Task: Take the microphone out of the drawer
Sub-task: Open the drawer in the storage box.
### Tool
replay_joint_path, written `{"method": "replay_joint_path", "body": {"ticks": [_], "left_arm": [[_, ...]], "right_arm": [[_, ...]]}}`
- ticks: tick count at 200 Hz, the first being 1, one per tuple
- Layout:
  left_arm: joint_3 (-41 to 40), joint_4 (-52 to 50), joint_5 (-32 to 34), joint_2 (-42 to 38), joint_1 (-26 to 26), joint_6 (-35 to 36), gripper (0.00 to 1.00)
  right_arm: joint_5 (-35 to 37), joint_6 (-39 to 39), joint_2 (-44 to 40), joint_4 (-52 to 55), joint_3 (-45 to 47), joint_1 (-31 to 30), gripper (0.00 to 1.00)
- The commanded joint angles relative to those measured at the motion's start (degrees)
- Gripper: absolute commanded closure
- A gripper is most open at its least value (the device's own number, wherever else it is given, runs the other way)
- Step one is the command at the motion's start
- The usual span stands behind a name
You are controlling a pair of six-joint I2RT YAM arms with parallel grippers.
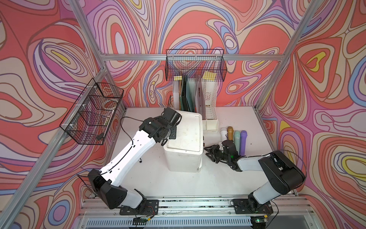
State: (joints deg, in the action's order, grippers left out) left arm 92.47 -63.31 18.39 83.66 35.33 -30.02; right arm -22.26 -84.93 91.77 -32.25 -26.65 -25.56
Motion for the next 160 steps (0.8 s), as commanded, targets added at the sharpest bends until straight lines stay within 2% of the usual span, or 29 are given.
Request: {"method": "replay_joint_path", "body": {"ticks": [1, 64, 96, 127, 160], "left_arm": [[-1.78, -3.8, 3.23, 0.81, -0.27, 1.64, 1.0], [-2.25, -3.77, 3.28, 0.54, -0.24, 1.55, 1.0], [-2.43, -3.66, 3.14, 0.54, -0.26, 1.5, 1.0], [-2.47, -3.59, 3.11, 0.54, -0.26, 1.55, 1.0], [-2.39, -3.53, 3.23, 0.63, -0.26, 1.58, 1.0]], "right_arm": [[2.55, -5.64, 1.41, -5.85, 0.26, -1.66, 0.53], [6.1, -11.88, 3.45, -9.4, 0.58, -4.22, 0.53], [10.1, -16.65, 4.44, -13.1, 1.95, -5.92, 0.56], [12.44, -18.47, 4.54, -13.37, 1.67, -7.12, 0.67], [13.76, -19.31, 5.25, -14.12, 1.44, -7.57, 0.83]]}}
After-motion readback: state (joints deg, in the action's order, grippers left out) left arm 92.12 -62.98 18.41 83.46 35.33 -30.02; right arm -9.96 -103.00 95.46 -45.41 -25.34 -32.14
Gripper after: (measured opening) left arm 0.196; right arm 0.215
